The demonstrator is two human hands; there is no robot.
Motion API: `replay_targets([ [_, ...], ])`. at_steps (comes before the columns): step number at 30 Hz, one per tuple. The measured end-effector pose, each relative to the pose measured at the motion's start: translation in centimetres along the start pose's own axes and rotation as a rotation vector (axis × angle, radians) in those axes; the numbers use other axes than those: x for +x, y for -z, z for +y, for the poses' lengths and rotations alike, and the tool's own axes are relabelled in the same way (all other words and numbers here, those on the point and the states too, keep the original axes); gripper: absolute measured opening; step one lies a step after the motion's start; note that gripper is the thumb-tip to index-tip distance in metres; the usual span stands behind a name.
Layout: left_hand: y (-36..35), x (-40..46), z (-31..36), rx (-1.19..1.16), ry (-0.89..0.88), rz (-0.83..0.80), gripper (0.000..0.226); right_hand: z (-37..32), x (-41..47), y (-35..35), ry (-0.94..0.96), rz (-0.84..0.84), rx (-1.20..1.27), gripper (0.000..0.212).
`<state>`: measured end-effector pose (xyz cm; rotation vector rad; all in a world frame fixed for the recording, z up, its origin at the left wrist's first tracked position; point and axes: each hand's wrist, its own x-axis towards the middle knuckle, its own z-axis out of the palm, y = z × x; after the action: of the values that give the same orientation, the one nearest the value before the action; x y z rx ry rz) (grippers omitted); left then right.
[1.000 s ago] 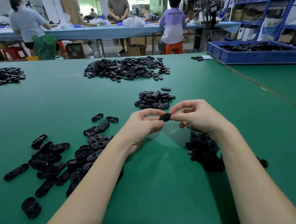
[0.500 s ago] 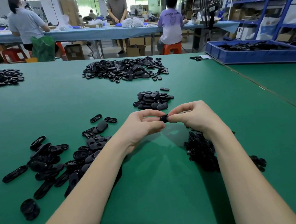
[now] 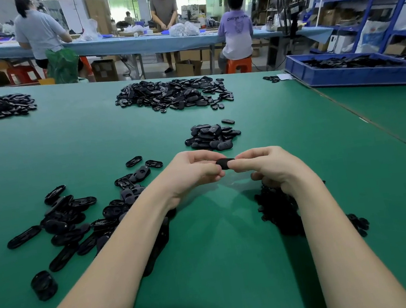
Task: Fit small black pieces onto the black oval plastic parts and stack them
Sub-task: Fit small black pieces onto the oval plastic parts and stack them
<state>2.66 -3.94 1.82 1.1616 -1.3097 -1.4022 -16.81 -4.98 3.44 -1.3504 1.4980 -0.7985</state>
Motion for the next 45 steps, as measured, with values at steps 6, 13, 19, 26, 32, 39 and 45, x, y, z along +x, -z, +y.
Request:
replay_targets([
  [6, -0.4, 0.2, 0.0, -0.036, 0.015, 0.012, 0.012, 0.2, 0.2, 0.1, 0.003, -0.070, 0.046, 0.029],
  [13, -0.7, 0.5, -0.5, -0.028, -0.003, 0.073, 0.010, 0.0, 0.5, -0.1, 0.076, -0.081, 0.002, 0.009],
  [19, -0.7, 0.5, -0.5, -0.022, -0.016, 0.090, 0.010, -0.2, 0.4, -0.5, 0.121, -0.022, -0.036, 0.009],
  [26, -0.8, 0.5, -0.9, 0.009, -0.027, 0.125, 0.012, 0.3, 0.7, -1.3, 0.184, -0.021, -0.036, 0.016],
  [32, -0.6, 0.5, -0.8, -0.036, -0.020, 0.122, 0.012, 0.4, 1.0, -1.6, 0.210, -0.015, -0.017, 0.016],
  [39, -1.1, 0.6, -1.1, -0.064, -0.045, 0.133, 0.012, 0.6, 1.6, -1.8, 0.223, 0.089, -0.088, 0.016],
  [45, -1.3, 0.4, -1.2, -0.043, -0.017, 0.201, 0.011, 0.8, 1.6, -2.3, 0.260, 0.118, -0.090, 0.016],
])
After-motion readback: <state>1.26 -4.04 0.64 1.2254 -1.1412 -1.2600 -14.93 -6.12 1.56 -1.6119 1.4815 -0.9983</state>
